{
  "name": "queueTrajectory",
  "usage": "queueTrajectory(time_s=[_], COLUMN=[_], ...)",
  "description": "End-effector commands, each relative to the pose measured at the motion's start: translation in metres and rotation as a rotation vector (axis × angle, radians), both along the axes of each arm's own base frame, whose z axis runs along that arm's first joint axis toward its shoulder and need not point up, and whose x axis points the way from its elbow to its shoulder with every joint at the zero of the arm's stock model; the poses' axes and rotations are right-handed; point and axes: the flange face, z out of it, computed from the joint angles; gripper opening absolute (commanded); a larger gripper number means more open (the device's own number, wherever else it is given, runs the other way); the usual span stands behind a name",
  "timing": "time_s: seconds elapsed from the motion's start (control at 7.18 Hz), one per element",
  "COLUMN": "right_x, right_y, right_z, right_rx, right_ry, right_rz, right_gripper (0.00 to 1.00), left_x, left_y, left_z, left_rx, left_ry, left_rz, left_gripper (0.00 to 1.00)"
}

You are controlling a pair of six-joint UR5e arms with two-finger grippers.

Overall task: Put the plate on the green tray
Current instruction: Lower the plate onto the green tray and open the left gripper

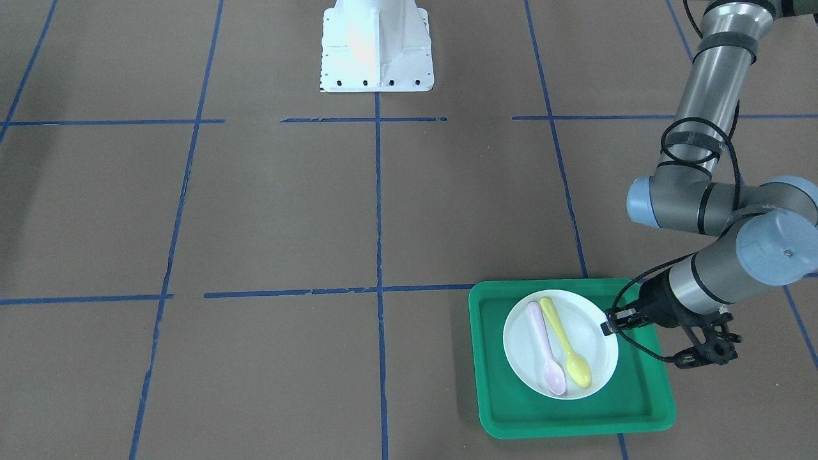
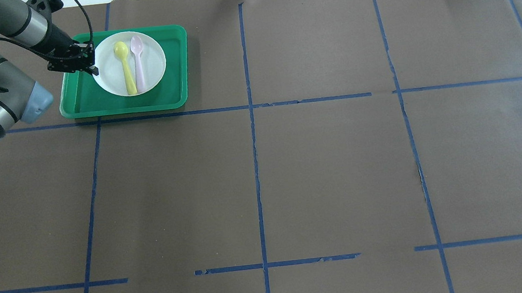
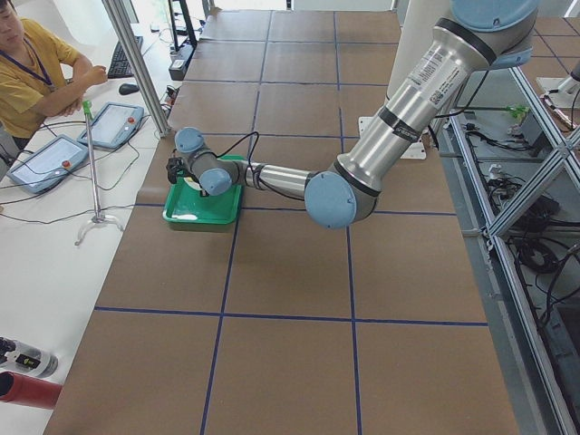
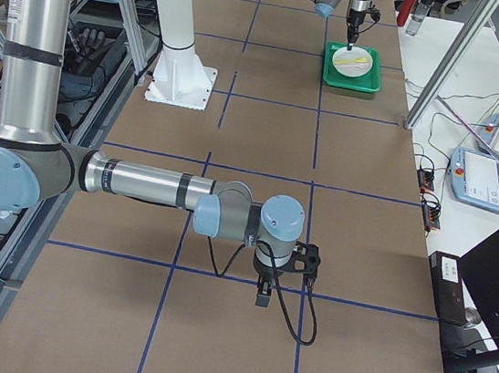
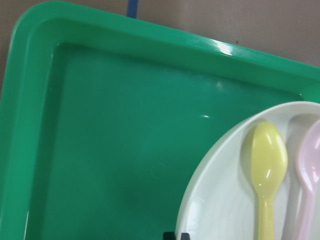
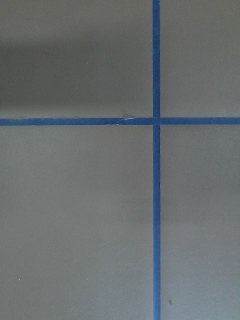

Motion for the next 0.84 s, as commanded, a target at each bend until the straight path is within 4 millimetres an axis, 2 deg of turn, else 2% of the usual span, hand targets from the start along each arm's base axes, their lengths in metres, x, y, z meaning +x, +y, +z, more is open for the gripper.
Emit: queueTrajectory(time_s=[0.0, 0.28, 0.42, 0.7], right_x=[0.0000, 0.0000, 0.0000, 0.0000], right_y=[0.0000, 0.0000, 0.0000, 0.0000], right_z=[0.0000, 0.0000, 0.0000, 0.0000], right_rx=[0.000, 0.000, 0.000, 0.000], right_ry=[0.000, 0.000, 0.000, 0.000], right_rz=[0.000, 0.000, 0.000, 0.000], right_gripper=[1.00, 1.00, 1.00, 1.00], left_x=[-0.0005, 0.0007, 0.0001, -0.0072], left_y=[-0.0035, -0.0034, -0.0029, -0.0036], left_z=[0.0275, 0.0295, 0.0268, 0.0242], left_rx=[-0.001, 0.007, 0.039, 0.061], left_ry=[-0.012, -0.007, 0.003, 0.001], left_rz=[-0.015, -0.014, -0.013, -0.024], left_gripper=[0.00, 0.00, 0.99, 1.00])
